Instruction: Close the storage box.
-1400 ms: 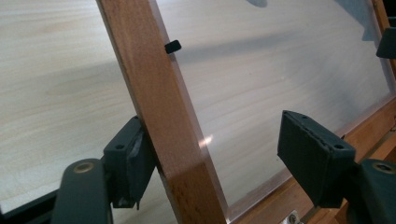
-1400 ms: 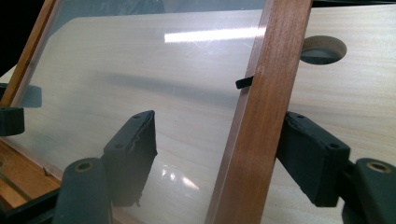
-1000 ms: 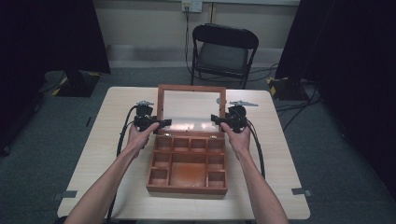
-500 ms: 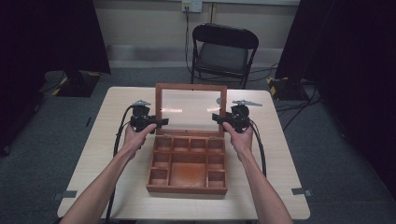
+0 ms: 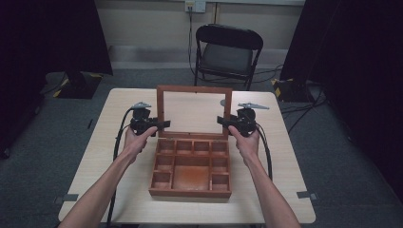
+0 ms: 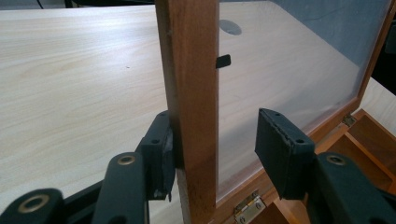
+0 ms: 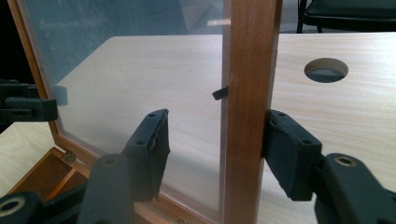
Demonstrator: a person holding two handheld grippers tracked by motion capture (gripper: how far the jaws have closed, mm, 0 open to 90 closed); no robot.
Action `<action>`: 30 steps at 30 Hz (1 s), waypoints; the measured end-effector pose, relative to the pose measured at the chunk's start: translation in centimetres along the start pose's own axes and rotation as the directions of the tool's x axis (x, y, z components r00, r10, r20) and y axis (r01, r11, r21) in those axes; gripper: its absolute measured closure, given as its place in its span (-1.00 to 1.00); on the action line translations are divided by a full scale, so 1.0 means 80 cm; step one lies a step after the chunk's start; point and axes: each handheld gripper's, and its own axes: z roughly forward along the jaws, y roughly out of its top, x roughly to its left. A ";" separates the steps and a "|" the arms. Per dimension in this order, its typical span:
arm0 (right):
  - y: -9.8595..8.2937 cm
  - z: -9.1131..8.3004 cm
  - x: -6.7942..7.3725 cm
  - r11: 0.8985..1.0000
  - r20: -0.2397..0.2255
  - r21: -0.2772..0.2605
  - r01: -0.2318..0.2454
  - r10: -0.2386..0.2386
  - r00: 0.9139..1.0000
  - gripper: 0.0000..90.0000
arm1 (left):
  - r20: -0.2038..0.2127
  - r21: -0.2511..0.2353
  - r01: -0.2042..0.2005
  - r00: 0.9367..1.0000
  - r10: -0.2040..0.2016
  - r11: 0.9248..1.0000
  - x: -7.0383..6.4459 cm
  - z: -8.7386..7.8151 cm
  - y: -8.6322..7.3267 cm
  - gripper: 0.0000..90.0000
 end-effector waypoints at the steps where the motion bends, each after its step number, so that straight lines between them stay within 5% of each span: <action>1: 0.000 -0.002 0.001 1.000 -0.002 -0.001 0.005 -0.005 1.000 -0.03 | 0.001 -0.001 -0.002 1.000 0.002 1.000 0.000 -0.001 0.000 0.11; 30: -0.007 -0.030 0.017 1.000 -0.033 -0.010 0.020 -0.021 0.999 0.08 | 0.042 -0.021 -0.074 0.996 0.075 0.997 -0.011 -0.028 -0.009 0.12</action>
